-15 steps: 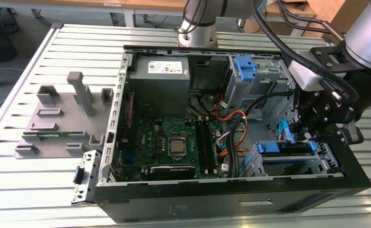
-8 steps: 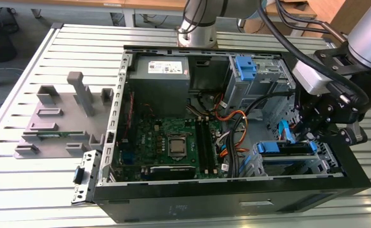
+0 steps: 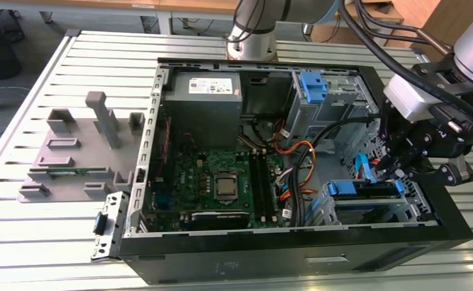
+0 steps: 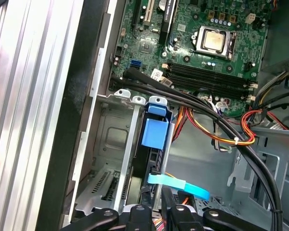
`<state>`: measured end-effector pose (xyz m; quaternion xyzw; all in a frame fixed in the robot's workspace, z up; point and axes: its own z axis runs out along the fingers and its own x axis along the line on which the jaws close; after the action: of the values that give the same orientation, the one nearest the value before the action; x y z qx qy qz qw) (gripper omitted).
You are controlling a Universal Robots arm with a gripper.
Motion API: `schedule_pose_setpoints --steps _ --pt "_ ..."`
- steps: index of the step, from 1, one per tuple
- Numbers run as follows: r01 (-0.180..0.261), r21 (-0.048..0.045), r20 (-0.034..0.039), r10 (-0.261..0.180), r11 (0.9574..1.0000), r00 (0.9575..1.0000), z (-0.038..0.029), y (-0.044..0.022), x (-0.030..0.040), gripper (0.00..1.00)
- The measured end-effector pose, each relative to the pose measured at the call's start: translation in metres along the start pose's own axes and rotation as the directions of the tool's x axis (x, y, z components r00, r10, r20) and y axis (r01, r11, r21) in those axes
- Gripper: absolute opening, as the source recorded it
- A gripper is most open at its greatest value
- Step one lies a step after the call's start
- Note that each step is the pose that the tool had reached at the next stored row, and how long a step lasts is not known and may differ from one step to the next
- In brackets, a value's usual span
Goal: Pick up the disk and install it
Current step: 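Insert the second disk wire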
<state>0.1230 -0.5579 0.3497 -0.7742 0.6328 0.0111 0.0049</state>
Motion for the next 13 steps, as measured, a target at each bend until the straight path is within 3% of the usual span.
schedule_pose_setpoints --steps 13 --pt "0.003 -0.0024 0.0003 -0.003 1.0 1.0 -0.0001 -0.001 0.0002 0.25"
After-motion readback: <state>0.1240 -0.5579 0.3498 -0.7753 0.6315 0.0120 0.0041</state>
